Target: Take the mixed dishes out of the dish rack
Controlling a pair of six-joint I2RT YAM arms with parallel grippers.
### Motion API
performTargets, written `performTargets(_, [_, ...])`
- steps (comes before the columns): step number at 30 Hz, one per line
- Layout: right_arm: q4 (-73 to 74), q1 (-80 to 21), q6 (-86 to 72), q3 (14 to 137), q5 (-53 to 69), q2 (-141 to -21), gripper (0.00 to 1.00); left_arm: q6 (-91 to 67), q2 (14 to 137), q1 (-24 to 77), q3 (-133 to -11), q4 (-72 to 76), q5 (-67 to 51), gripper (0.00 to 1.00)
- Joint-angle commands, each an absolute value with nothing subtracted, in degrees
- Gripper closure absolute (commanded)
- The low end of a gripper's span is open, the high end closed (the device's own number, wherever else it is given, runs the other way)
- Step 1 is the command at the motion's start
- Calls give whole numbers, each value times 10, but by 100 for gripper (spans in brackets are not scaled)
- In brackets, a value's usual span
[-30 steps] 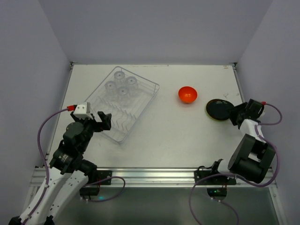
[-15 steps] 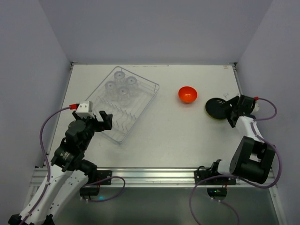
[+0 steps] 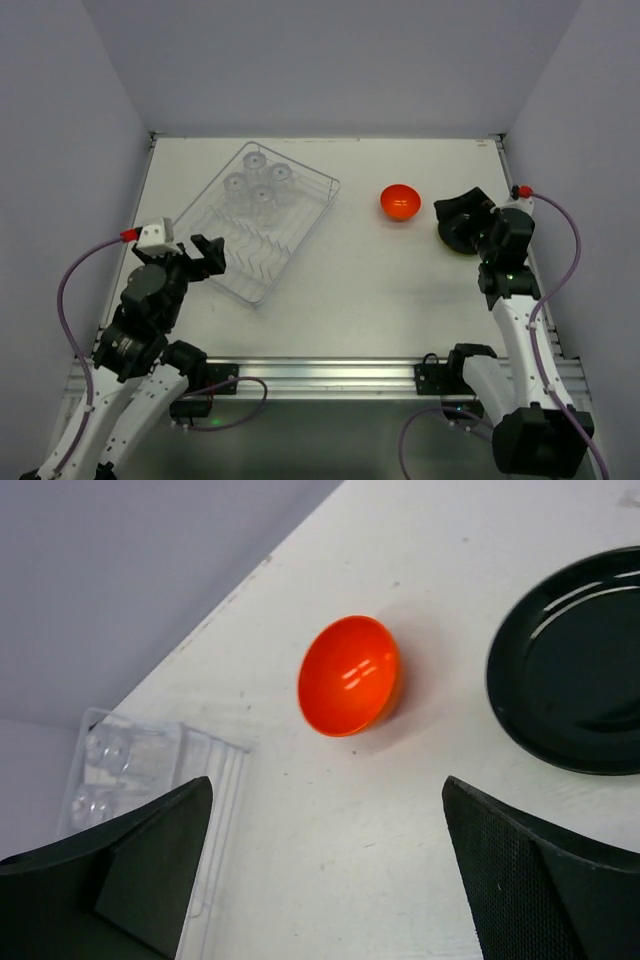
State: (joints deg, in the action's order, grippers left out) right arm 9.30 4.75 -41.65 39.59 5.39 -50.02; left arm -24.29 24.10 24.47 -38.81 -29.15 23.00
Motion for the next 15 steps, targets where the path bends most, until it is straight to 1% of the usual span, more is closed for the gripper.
performTargets(1, [44,29,-416,380,146,-482,1,-180,179,247,-381,-217,158,0])
performTargets(3, [45,26,-390,375,160,-477,1,-183,166,247,-377,-207,146,0])
performTargets(5, [33,26,-381,361,170,-473,1,-198,183,247,-397,-214,177,0])
performTargets(6, [25,26,-380,354,173,-468,1,-200,219,247,-411,-220,182,0])
performTargets(7, [13,26,-388,339,204,-468,1,-200,243,247,-446,-231,178,0])
performTargets(10, [-18,27,-388,341,273,-482,1,-182,363,247,-500,-252,120,0])
performTargets(11, [-14,27,-386,350,306,-489,1,-182,396,248,-538,-263,109,0])
performTargets(12, [-9,27,-381,354,314,-494,1,-184,458,248,-556,-274,109,0])
performTargets(15, [-2,26,-383,357,305,-501,1,-203,555,248,-622,-306,142,0])
